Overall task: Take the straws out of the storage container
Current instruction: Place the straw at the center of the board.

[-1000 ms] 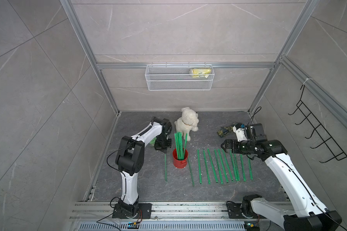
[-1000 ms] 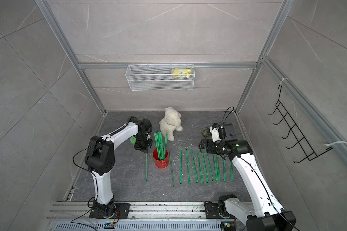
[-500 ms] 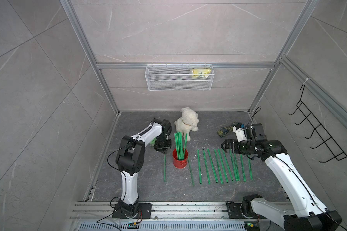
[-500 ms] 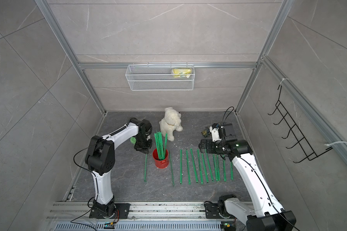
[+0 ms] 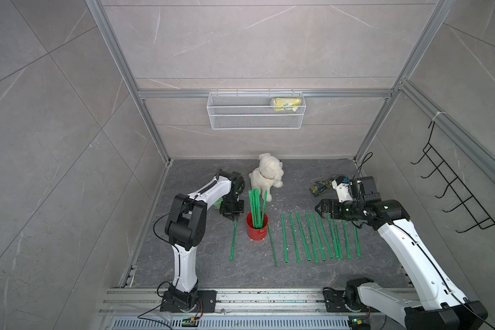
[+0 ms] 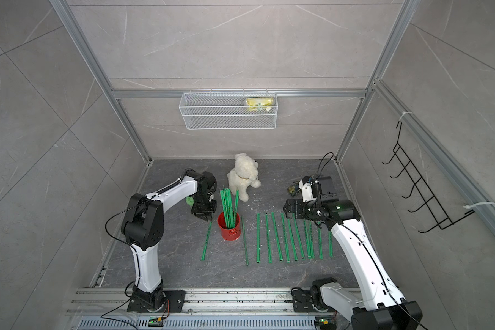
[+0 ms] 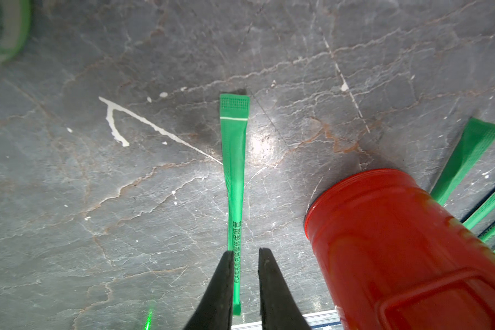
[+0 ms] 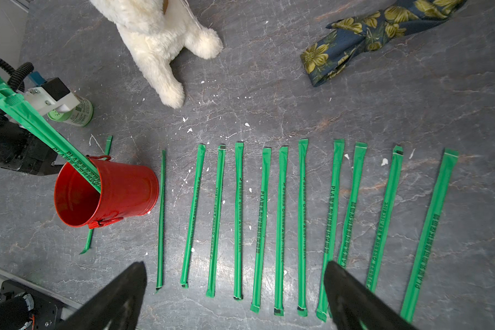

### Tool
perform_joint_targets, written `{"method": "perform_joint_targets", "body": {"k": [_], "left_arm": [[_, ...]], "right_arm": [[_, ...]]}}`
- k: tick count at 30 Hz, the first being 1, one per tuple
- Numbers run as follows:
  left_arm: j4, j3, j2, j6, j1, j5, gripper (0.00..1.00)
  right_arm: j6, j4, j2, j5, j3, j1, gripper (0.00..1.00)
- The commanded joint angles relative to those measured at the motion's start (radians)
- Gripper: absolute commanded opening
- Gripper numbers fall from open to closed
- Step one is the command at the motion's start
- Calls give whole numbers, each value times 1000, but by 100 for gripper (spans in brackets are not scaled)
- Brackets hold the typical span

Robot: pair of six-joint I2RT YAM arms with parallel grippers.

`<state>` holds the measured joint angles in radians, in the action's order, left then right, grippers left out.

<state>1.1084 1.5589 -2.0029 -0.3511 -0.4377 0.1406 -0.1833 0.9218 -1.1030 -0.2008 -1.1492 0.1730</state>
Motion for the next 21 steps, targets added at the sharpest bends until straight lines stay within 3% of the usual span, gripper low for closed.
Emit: {"method": "perform_joint_targets", "body": {"k": [1,8,15,21], "left_arm": [[11,-7,-9,-8,4,-3,22],[46,19,110,-41,4,-95,21],[-9,0,395,-126,-6,-91,28],[-19,57,509,-150,-139,-111,40]], "right_arm": [[-4,-2,15,13,9,5,100],[-8,-2,9,11,-6,6,100],[-21,-6,14,5,-20,9,100],[-29,-7,9,1,-22,11,100]]}}
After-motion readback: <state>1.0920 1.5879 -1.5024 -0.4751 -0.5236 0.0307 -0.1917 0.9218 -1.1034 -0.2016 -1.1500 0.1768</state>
